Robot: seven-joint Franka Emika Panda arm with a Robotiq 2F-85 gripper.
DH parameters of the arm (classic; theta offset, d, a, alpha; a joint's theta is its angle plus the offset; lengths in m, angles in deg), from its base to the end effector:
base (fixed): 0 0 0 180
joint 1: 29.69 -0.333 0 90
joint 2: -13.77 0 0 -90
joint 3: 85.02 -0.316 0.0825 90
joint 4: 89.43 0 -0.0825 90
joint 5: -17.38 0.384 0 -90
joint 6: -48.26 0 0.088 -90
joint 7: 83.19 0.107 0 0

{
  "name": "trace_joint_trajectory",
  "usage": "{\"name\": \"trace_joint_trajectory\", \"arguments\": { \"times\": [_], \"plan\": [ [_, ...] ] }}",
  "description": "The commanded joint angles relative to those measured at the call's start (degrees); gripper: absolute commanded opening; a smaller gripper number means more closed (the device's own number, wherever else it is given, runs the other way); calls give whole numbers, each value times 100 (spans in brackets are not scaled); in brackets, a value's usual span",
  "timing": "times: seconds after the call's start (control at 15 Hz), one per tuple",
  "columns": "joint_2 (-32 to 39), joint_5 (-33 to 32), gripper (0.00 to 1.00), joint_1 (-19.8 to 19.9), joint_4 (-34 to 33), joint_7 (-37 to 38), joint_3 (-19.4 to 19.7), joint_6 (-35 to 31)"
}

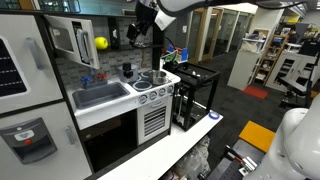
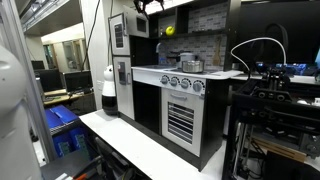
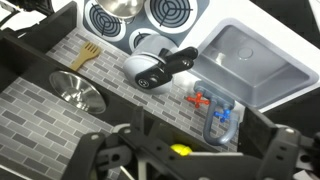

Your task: Put the artificial fruit inside the microwave and close the door

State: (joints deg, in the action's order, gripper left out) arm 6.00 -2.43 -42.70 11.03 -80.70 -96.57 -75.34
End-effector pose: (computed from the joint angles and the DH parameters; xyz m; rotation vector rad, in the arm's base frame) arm 0.5097 0.2270 0.6762 2.7006 0.6957 0.8648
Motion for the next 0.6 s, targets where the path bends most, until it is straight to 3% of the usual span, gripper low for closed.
{"name": "trace_joint_trajectory", "arguments": {
  "times": [0.0,0.53],
  "plan": [
    [-240,555,100,63,22,-396,9,628],
    [-469,1791,100,33,-173,-1142,147,1760]
  ]
}}
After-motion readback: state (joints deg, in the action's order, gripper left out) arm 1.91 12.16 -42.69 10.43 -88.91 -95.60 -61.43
